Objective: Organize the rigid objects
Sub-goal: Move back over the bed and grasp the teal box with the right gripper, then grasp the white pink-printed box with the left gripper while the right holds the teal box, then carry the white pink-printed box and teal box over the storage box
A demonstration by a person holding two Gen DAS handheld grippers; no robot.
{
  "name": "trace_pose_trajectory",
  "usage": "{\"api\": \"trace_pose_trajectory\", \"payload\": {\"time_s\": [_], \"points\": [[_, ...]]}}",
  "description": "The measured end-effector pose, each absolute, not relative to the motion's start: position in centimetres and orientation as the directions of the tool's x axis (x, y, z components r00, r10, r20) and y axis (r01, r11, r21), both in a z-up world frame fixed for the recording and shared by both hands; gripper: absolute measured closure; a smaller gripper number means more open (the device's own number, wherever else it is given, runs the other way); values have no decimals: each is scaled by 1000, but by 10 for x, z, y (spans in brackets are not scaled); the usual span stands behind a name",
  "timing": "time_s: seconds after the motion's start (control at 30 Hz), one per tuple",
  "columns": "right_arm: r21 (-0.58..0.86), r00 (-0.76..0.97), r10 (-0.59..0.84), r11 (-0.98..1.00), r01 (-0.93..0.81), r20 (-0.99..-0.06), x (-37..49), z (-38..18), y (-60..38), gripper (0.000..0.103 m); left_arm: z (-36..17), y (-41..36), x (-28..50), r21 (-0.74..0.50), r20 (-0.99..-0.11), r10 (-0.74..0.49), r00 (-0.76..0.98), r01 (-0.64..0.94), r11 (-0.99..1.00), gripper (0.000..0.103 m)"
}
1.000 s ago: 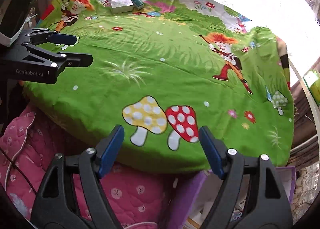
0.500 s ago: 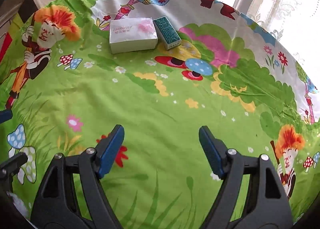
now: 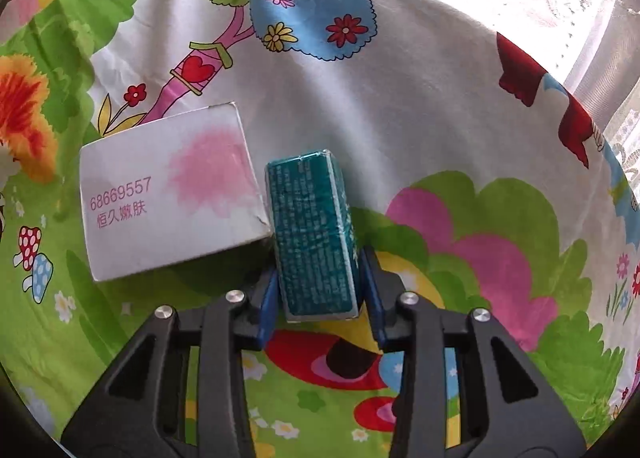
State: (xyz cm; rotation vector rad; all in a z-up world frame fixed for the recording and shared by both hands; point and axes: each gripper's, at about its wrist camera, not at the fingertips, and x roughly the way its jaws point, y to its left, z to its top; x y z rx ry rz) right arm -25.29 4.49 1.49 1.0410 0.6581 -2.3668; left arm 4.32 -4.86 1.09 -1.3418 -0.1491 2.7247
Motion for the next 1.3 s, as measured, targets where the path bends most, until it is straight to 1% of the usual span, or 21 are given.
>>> {"api": "trace_pose_trajectory", "payload": {"time_s": [0.1,0.17,0.23,0.3,0.37,0.4,0.47,0.5,0.57,0.63,0.73,0.77,0.83,0.87,0.9,0.93,1.0,1.07,1.13,1.23,1.3], "points": [[-194,-511,-232,-736,649,-828,-202,28,70,63,15,-56,41,-172,-796,164,-583,-43,-984,4],[-185,-461,-213,-712,677,-862,-151,36,102,63,21,-60,35,-151,-807,144,-573,-37,-988,4],[-92,-358,-253,-689,719,-899,-101,40,136,63,33,-60,21,-103,-798,115,-591,-55,-993,4],[-38,-274,-253,-665,746,-928,-56,34,164,63,43,-55,-6,-27,-793,75,-605,-87,-996,4],[-25,-228,-225,-658,753,-947,-17,24,181,63,47,-46,-41,60,-772,43,-634,-141,-988,4],[-13,-225,-233,-667,745,-946,-3,22,188,62,48,-41,-60,118,-756,30,-654,-182,-976,4],[37,-224,-278,-700,713,-934,13,22,202,62,46,-31,-97,218,-742,50,-668,-311,-925,4],[62,-225,-298,-717,694,-928,18,22,207,62,42,-28,-117,275,-753,39,-657,-368,-888,4],[87,-257,-336,-743,664,-906,27,20,215,62,36,-26,-148,363,-780,-24,-626,-420,-831,4],[93,-292,-350,-767,635,-890,27,21,214,62,34,-29,-172,348,-822,-9,-569,-491,-799,4],[141,-325,-389,-800,583,-862,21,21,215,62,29,-29,-203,337,-856,-2,-518,-553,-762,4],[154,-335,-399,-807,570,-854,20,22,216,62,25,-29,-212,334,-861,-8,-508,-554,-762,4],[160,-346,-406,-811,562,-846,21,26,212,62,12,-30,-227,285,-889,-15,-457,-529,-799,4],[159,-348,-406,-812,562,-845,21,27,211,62,12,-35,-227,238,-888,15,-459,-488,-840,9],[155,-350,-403,-814,560,-846,22,27,211,62,12,-38,-224,172,-897,51,-439,-453,-875,27],[148,-354,-395,-817,557,-848,23,27,212,62,12,-40,-211,123,-894,84,-439,-421,-899,29],[137,-374,-383,-829,542,-845,26,28,216,61,16,-36,-162,95,-857,125,-500,-392,-915,29],[140,-407,-382,-849,510,-830,30,26,221,52,14,-35,-105,12,-855,169,-490,-344,-939,29],[143,-435,-386,-858,494,-814,35,26,223,46,10,-34,-47,-67,-850,214,-481,-304,-950,29],[84,-473,-348,-866,493,-809,43,24,215,40,11,-26,14,-94,-845,216,-489,-262,-960,28],[41,-496,-318,-870,490,-808,46,22,209,40,14,-22,35,-125,-836,237,-495,-250,-960,27]]}}
